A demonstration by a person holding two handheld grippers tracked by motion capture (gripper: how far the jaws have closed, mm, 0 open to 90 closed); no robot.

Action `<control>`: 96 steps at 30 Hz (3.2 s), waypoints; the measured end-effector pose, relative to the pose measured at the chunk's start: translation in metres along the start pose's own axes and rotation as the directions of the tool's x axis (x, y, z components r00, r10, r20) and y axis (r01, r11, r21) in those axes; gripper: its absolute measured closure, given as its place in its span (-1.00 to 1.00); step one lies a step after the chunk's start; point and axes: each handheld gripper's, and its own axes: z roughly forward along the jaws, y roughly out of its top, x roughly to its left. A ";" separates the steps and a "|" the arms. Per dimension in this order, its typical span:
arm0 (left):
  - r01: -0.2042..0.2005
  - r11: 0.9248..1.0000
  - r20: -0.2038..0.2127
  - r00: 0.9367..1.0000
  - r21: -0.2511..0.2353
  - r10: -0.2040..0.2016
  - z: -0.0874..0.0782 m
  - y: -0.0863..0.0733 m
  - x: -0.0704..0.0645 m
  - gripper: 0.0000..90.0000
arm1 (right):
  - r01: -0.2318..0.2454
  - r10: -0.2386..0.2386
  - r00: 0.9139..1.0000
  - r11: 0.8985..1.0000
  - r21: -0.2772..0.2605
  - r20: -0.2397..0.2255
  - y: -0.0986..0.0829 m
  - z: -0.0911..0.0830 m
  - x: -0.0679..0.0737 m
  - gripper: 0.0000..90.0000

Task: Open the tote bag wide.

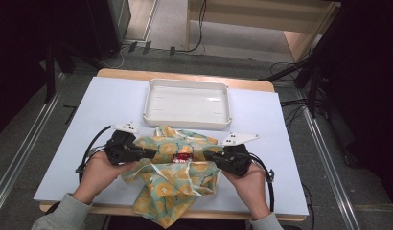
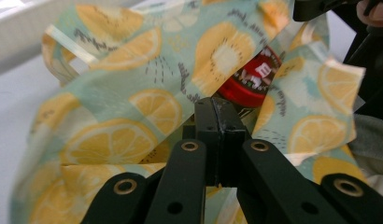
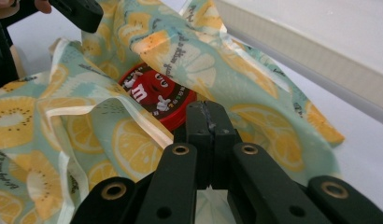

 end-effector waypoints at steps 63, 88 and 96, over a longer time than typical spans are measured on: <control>0.107 0.988 -0.149 0.985 0.111 -0.090 0.030 -0.054 0.015 0.98 | -0.057 0.039 0.995 0.976 0.208 0.090 -0.069 0.028 0.016 1.00; 0.196 0.979 -0.234 0.956 0.051 -0.179 0.011 -0.055 0.048 1.00 | -0.106 0.066 0.981 0.970 0.218 0.182 -0.078 0.002 -0.014 1.00; 0.147 0.989 -0.135 0.980 -0.014 -0.147 0.001 -0.053 0.034 0.92 | -0.087 0.075 0.991 0.990 0.109 0.107 -0.068 -0.009 -0.006 1.00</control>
